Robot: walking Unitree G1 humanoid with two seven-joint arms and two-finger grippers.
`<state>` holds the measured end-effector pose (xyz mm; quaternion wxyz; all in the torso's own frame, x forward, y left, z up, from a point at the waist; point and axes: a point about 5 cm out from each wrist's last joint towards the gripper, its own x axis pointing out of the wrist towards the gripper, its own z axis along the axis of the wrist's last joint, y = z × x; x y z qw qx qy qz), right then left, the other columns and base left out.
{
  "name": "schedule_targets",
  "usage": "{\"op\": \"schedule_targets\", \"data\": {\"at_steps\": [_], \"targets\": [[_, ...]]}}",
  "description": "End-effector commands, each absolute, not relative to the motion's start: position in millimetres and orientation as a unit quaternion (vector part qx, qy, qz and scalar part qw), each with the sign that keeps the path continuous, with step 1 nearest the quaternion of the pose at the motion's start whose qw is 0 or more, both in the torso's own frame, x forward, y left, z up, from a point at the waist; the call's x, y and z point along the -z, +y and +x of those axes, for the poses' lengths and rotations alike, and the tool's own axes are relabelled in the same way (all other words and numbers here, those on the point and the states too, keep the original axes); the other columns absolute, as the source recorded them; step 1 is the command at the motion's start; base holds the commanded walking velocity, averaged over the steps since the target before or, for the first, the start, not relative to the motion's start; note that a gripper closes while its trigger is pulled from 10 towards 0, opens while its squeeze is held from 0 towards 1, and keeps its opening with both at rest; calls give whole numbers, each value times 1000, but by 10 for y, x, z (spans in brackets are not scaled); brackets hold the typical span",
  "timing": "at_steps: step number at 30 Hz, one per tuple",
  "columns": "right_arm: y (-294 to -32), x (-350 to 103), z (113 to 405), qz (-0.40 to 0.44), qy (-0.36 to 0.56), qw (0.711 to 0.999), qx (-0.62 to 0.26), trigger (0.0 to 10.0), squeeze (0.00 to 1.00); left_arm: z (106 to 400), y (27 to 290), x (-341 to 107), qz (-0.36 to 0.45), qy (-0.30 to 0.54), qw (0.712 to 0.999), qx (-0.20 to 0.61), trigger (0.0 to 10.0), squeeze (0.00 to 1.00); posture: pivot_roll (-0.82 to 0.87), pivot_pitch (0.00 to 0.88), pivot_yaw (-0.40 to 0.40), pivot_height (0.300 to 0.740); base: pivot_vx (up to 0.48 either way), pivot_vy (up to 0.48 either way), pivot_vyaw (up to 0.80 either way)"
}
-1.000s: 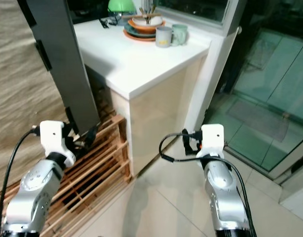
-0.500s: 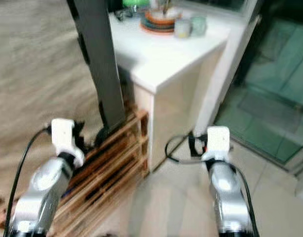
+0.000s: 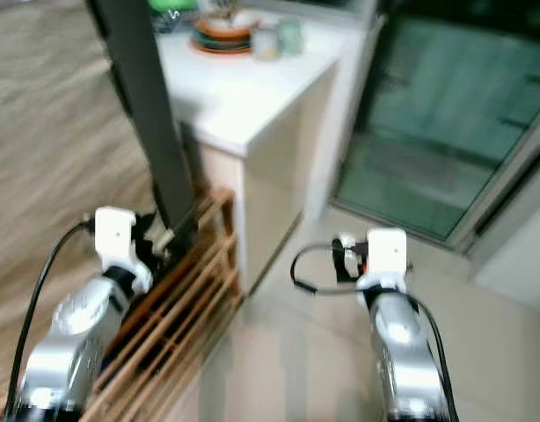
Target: Restocking fridge
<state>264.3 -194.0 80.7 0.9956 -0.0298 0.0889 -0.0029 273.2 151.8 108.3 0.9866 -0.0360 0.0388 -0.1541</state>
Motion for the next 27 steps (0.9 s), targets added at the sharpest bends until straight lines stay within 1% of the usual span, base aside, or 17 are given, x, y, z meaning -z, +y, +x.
{"op": "schedule_targets", "data": {"at_steps": [1,7,14,27], "targets": [[-1951,-846,2666,-20,81,996,8,10000,0,2750,1563,-1069,-38,45,987,152,10000,0,-87,0,30,740,0,0,-800],[-2006,-855,2675,-6,76,997,27,10000,0,2781,1631,-1089,-50,40,986,154,10000,0,-84,0,27,740,0,0,-796],[-2014,-834,2671,-5,78,996,30,10000,0,2785,1631,-1092,-54,40,985,158,10000,0,-84,0,27,740,-424,0,-741],[-2020,-821,2683,-8,78,997,30,10000,0,2803,1630,-1089,-55,41,985,158,10000,0,-84,0,26,740,-458,0,0]]}}
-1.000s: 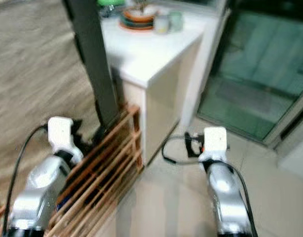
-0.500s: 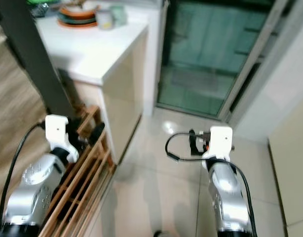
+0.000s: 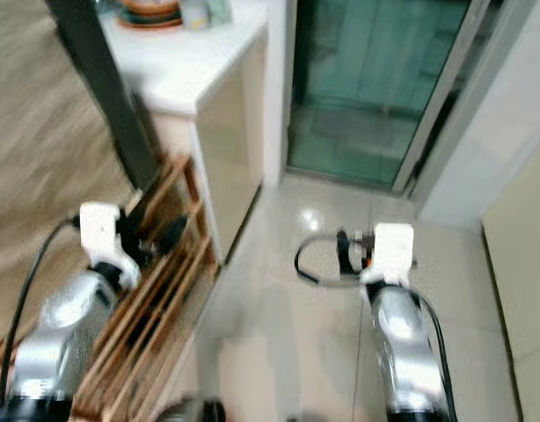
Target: Restocking fridge
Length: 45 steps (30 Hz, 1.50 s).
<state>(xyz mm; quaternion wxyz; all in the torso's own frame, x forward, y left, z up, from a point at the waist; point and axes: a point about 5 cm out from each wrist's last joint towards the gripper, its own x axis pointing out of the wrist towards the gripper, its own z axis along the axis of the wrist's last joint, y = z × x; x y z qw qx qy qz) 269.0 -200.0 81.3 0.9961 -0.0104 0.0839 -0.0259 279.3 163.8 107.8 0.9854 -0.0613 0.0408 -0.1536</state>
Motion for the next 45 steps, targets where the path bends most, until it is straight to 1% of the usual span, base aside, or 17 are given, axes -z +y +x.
{"op": "schedule_targets", "data": {"at_steps": [1,10,14,21,23,42,45], "targets": [[-2018,-820,2683,-8,77,997,30,10000,0,2802,1628,-1089,-55,41,985,158,10000,0,-84,0,26,740,-461,0,0],[-2012,-860,2698,-15,64,997,28,10000,0,2814,1637,-1097,-51,33,987,151,10000,0,-84,0,25,740,-461,0,0],[-2005,-860,2711,-13,62,998,28,10000,0,2823,1655,-1126,-34,17,989,144,10000,0,-80,0,25,740,0,0,0],[-1959,-835,2712,-17,65,998,19,10000,0,2801,1662,-1145,-51,3,988,144,10000,0,-77,0,28,740,0,0,0],[-1942,-827,2712,-19,67,997,15,10000,0,2804,1650,-1144,-45,2,988,147,10000,0,-77,0,28,740,0,480,0],[-1944,-797,2688,-20,69,997,18,10000,0,2823,1604,-1173,-36,-7,986,161,10000,0,-79,0,35,740,0,450,599],[-1949,-796,2691,-15,67,997,23,10000,0,2825,1593,-1180,-39,-9,986,163,10000,0,-78,0,35,740,0,441,165]]}}
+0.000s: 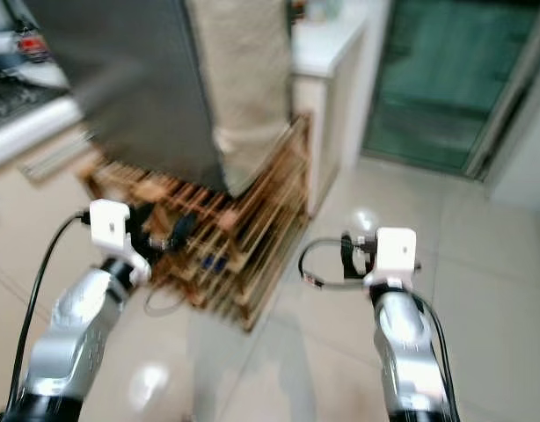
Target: Restocking fridge
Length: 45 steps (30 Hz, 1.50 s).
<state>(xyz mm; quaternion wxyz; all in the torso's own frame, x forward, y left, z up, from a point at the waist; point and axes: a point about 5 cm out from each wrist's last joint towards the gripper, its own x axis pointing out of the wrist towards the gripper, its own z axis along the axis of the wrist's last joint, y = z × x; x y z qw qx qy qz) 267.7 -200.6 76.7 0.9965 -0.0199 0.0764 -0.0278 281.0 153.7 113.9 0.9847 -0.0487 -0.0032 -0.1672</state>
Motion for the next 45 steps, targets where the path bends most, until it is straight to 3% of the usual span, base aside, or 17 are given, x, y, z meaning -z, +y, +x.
{"op": "schedule_targets", "data": {"at_steps": [1,8,19,29,34,45], "targets": [[-1950,-798,2694,-16,67,997,23,10000,0,2826,1590,-1182,-39,-10,986,163,10000,0,-77,0,34,740,0,442,0],[-1982,-894,2711,-30,40,998,37,10000,0,2832,1553,-1198,-36,-13,986,162,10000,0,-77,0,35,740,0,254,0],[-1979,-919,2693,-36,31,998,36,10000,0,2930,1581,-1193,-48,2,990,133,10000,0,-88,0,46,740,0,0,-773],[-2048,-995,2539,0,-12,997,72,10000,0,2859,1756,-1023,-141,43,988,37,10000,0,-85,0,37,740,0,0,0],[-2045,-920,2547,-4,6,998,64,10000,0,2854,1646,-1108,-70,16,995,72,10000,0,-84,0,34,740,0,0,0],[-2003,-982,2595,-18,-3,998,53,10000,0,2861,1516,-1338,-66,-43,991,109,10000,0,-91,0,42,740,365,0,0]]}}
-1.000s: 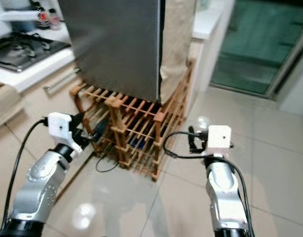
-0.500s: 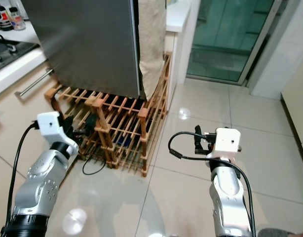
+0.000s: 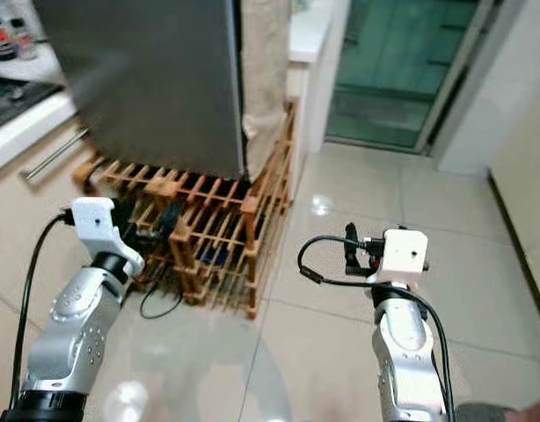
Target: Restocking fridge
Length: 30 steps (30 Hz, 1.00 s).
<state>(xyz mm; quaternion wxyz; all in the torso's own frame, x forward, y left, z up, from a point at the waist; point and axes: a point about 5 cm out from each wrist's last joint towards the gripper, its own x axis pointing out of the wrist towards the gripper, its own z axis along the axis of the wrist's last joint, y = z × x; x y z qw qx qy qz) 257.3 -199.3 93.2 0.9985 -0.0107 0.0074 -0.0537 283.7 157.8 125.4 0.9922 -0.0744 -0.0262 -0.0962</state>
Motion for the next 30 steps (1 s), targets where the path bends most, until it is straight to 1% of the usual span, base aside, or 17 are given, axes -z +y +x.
{"op": "schedule_targets", "data": {"at_steps": [1,3,7,19,30], "targets": [[-2003,-997,2597,-20,-6,998,53,10000,0,2860,1510,-1355,-65,-47,991,110,10000,0,-90,0,42,740,458,0,0],[-1987,-1142,2620,-26,-33,998,51,10000,0,2871,1490,-1461,-65,-65,990,110,10000,0,-90,0,42,740,459,0,0],[-1979,-1270,2651,-27,-53,997,47,10000,0,2892,1441,-1611,-78,-86,986,117,10000,0,-91,0,43,740,459,0,0],[-1956,-1245,2668,-28,-42,998,40,10000,0,2874,1378,-1649,-88,-85,983,134,10000,0,-89,0,39,740,459,0,0],[-1910,-1211,2684,-26,-34,999,29,10000,0,2880,1407,-1614,-87,-77,986,123,10000,0,-87,0,38,740,0,-26,0]]}}
